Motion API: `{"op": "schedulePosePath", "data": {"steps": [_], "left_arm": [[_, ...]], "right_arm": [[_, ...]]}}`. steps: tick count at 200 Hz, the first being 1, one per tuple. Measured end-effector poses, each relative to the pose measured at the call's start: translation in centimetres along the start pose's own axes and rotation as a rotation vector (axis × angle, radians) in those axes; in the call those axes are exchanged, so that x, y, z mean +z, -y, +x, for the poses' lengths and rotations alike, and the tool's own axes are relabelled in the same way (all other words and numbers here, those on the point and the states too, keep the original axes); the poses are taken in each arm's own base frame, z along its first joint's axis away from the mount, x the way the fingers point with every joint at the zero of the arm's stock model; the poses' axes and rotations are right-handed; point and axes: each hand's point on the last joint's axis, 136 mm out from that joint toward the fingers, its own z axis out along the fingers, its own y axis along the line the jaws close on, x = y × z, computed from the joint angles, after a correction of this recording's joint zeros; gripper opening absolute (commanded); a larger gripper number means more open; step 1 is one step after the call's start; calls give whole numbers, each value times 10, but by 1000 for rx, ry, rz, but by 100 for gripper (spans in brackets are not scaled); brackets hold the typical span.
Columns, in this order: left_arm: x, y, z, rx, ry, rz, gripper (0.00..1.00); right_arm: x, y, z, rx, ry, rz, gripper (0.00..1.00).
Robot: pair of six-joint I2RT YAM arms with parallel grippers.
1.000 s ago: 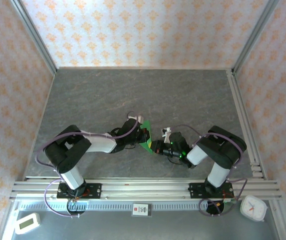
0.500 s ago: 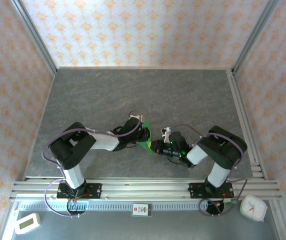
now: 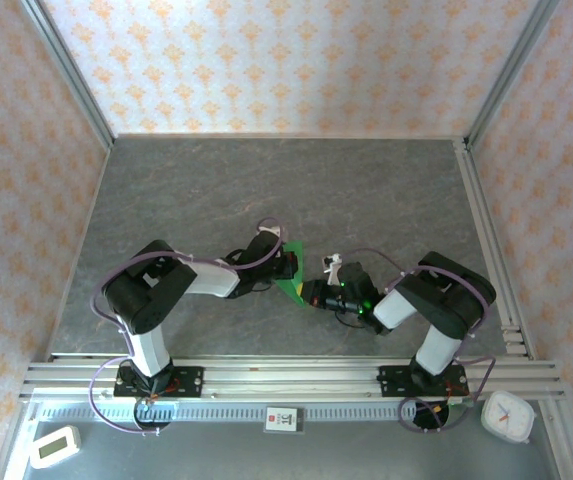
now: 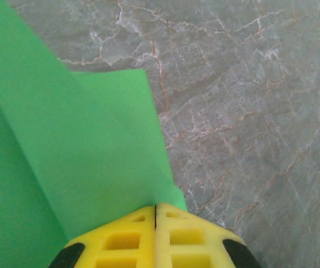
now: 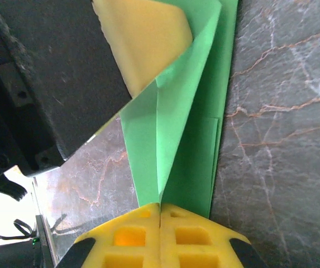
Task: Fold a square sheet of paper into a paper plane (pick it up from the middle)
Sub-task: Fourth fold the wing at the center of the table.
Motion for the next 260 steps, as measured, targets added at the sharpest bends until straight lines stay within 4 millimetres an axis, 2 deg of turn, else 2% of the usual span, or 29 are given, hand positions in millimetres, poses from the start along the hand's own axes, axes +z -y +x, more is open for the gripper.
{"op": "schedulePosePath", "data": {"steps": [68, 139, 165, 175, 186, 217, 241, 260], "left_arm": [[1, 3, -4, 2, 8, 6, 0], [17, 1, -4, 40, -6, -7, 0], [17, 1, -4, 44, -4, -7, 0], [17, 1, -5, 44, 0, -10, 0], [17, 0, -5, 47, 3, -12, 0], [17, -1, -5, 52, 12, -11, 0], [16, -2, -5, 52, 18, -11, 0], [16, -2, -5, 52, 21, -9, 0]], "right_arm": [[1, 0, 0, 1, -3, 3, 0], [1, -1, 0, 1, -6, 2, 0], [1, -8, -3, -4, -10, -9, 32], [0, -15, -5, -17, -13, -14, 39], [-1, -17, -5, -28, -20, 1, 41], [-16, -10, -10, -49, -5, 99, 37], [-24, -14, -16, -69, 6, 133, 14], [-25, -19, -20, -79, 12, 136, 4]]}}
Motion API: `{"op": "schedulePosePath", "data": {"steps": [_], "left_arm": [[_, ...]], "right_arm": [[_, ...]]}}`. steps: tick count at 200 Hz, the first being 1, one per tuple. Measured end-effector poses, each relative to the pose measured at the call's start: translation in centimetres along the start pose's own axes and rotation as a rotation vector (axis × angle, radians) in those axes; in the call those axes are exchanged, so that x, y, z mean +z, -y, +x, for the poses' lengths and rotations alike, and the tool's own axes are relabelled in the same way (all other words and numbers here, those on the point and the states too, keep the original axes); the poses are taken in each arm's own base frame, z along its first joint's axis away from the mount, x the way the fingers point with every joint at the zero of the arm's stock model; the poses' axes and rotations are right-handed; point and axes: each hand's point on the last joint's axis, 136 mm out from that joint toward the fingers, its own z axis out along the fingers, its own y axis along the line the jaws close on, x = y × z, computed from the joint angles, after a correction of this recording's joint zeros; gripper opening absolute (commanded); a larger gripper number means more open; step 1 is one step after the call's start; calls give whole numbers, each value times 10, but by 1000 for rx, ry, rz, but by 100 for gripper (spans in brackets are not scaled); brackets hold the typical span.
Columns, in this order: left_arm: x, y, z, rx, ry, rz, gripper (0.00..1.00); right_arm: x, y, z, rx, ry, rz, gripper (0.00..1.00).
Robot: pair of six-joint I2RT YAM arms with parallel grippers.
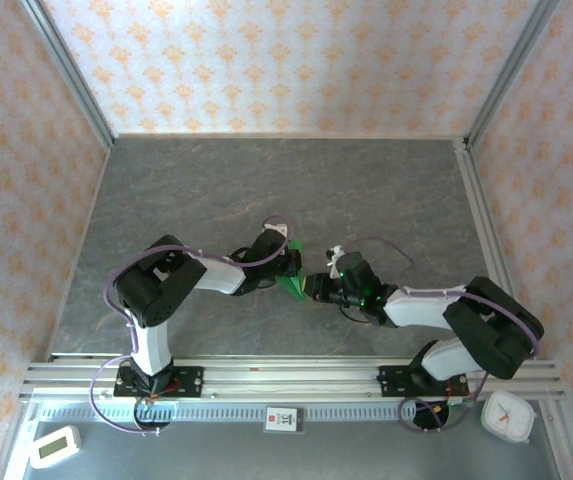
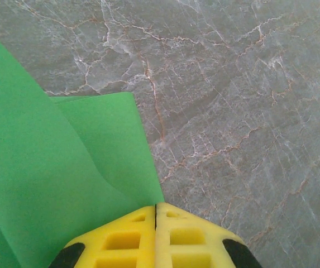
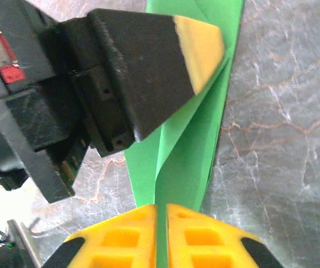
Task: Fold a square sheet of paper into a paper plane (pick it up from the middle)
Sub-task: Fourth fold the wing at the center of the table.
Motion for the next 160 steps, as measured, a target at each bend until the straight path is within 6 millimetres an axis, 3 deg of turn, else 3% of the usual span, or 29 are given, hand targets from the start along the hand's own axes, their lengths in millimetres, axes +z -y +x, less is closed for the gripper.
{"op": "schedulePosePath", "data": {"steps": [64, 127, 160], "left_arm": [[0, 0, 0, 0, 4, 1, 0], [-1, -11, -8, 8, 30, -33, 0], [-1, -11, -8, 7, 31, -34, 0]], "right_arm": [[9, -18, -16, -11, 6, -23, 0], [28, -13, -15, -5, -8, -2, 0], [38, -1, 0, -4, -51, 31, 0]]}}
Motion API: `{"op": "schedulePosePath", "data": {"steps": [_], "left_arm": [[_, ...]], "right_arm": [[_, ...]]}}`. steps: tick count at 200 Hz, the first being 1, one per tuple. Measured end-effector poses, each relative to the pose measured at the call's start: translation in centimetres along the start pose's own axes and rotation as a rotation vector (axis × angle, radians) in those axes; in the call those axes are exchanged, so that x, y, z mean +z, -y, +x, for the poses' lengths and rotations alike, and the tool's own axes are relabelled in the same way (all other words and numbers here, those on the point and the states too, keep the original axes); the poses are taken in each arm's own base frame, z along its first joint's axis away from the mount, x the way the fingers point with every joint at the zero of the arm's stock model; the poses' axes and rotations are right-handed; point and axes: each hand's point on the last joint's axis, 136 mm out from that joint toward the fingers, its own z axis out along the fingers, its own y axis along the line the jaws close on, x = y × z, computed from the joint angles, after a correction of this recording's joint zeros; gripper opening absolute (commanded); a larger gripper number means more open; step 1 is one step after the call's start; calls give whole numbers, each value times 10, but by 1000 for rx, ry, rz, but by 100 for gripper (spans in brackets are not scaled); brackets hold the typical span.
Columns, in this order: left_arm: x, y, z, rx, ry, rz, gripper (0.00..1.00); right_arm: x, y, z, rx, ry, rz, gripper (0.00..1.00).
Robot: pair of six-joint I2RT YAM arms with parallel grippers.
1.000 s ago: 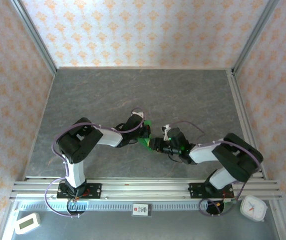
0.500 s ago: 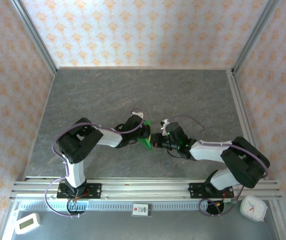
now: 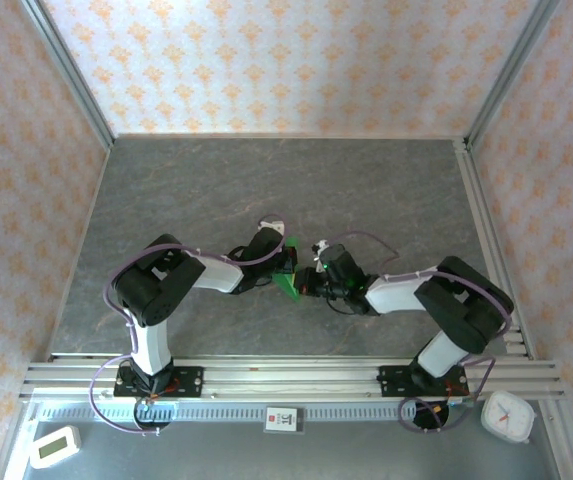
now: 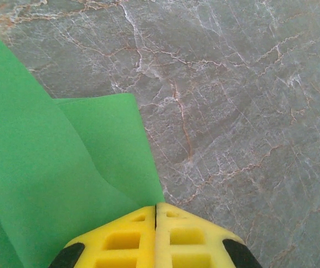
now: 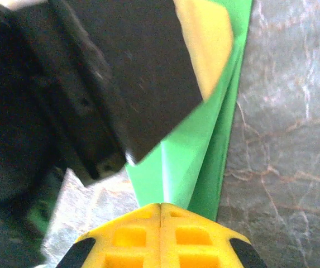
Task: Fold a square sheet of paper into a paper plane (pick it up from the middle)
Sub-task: Fourth fold the wing at the center of the table.
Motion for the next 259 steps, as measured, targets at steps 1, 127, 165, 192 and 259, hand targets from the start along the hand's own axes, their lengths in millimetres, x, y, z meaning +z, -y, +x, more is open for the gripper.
{"op": "schedulePosePath", "data": {"steps": [1, 127, 165, 192, 259], "left_arm": [[0, 0, 0, 0, 0, 0, 0], [-6, -2, 2, 4, -28, -16, 0], [-8, -8, 0, 8, -39, -22, 0], [-9, -10, 0, -4, -32, -23, 0], [-10, -12, 1, -49, -11, -8, 0]], "right_arm": [[0, 0, 0, 0, -1, 1, 0], [-1, 14, 12, 8, 13, -9, 0], [-1, 14, 12, 8, 14, -10, 0], [-4, 13, 12, 9, 14, -3, 0], [-20, -4, -1, -10, 46, -12, 16]]}}
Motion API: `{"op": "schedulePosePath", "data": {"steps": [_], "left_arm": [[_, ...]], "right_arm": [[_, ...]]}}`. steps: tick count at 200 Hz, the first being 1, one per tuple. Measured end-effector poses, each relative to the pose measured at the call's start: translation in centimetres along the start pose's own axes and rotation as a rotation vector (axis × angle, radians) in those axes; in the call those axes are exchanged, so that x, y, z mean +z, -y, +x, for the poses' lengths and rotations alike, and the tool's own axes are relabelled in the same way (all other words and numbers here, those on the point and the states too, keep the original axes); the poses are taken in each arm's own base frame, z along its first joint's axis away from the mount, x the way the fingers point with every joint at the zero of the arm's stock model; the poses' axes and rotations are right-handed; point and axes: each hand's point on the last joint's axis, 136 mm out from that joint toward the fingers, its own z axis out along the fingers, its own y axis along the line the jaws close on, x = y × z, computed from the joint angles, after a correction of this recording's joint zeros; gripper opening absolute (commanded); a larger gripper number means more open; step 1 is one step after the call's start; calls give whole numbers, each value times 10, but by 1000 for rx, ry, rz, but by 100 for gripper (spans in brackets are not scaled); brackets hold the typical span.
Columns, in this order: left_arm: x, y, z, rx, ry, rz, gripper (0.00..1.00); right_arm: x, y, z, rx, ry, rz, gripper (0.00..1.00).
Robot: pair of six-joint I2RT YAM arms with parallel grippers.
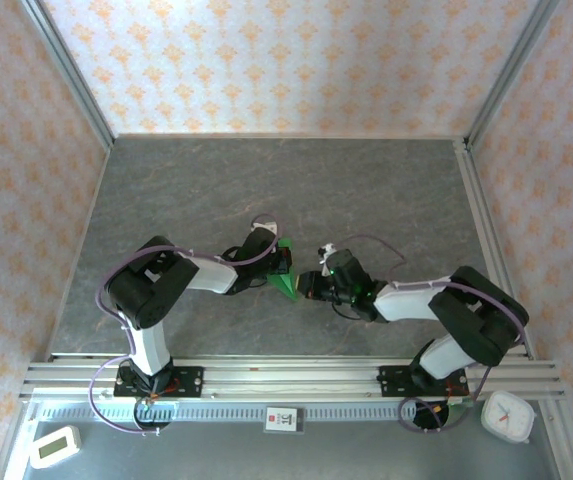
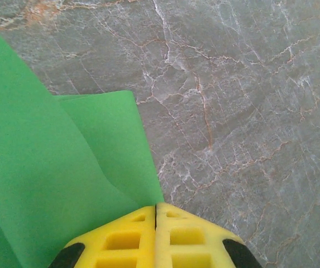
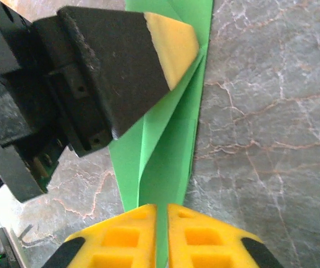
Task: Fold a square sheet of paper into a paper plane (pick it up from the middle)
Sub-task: Fourth fold the wing at the center of the table.
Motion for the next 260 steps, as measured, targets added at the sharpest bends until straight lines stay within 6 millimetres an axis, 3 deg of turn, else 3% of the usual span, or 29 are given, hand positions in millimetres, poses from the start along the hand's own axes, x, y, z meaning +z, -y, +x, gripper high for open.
{"op": "schedulePosePath", "data": {"steps": [24, 71, 103, 124, 260], "left_arm": [[0, 0, 0, 0, 1, 1, 0], [0, -1, -1, -3, 4, 0, 0], [-1, -2, -1, -3, 5, 0, 0], [-1, -2, -1, -3, 5, 0, 0], [-5, -14, -8, 16, -4, -32, 0]], "right_arm": [[3, -8, -5, -15, 3, -10, 21], [18, -9, -2, -23, -25, 3, 21], [27, -2, 4, -22, -49, 25, 14], [30, 3, 8, -24, -63, 38, 0], [34, 6, 11, -20, -82, 29, 0]]}}
